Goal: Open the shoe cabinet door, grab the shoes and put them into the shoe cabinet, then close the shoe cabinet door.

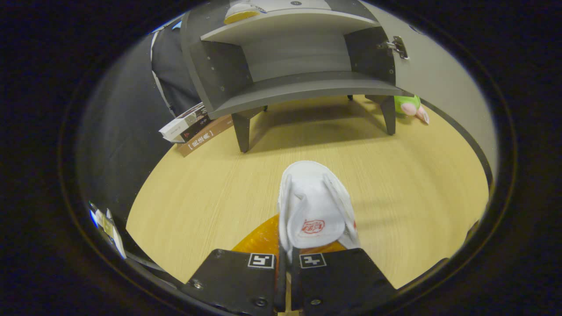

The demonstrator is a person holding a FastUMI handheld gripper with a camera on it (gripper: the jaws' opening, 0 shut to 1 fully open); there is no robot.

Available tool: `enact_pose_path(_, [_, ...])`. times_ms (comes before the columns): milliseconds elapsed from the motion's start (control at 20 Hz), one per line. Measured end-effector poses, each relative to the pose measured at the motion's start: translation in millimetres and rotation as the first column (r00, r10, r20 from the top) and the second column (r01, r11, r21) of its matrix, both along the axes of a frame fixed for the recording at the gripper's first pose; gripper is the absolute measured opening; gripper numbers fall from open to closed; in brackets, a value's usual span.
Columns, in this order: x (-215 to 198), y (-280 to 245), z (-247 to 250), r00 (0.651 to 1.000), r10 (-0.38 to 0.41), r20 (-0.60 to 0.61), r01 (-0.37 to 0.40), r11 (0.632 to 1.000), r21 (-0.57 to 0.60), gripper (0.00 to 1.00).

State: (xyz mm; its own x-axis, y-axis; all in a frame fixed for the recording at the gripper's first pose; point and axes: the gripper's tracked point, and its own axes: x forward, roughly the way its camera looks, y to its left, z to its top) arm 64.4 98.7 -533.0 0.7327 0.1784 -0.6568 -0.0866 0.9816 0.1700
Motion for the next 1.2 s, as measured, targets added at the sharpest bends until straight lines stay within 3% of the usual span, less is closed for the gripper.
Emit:
enact_pose_path(300, [-2, -11, 41, 0.998, -0.008, 0.060, 0.007, 1.000, 0.006, 0.07])
enact_pose_path(600, [14, -21, 139, 0.980, -0.026, 0.199, 0.022, 0.999, 0.023, 0.07])
enact_pose_path(850, [31, -30, 247, 0.935, -0.013, 0.356, 0.014, 1.000, -0.002, 0.07])
enact_pose_path(1200, [84, -36, 353, 0.869, 0.015, 0.494, 0.016, 0.998, -0.059, 0.07])
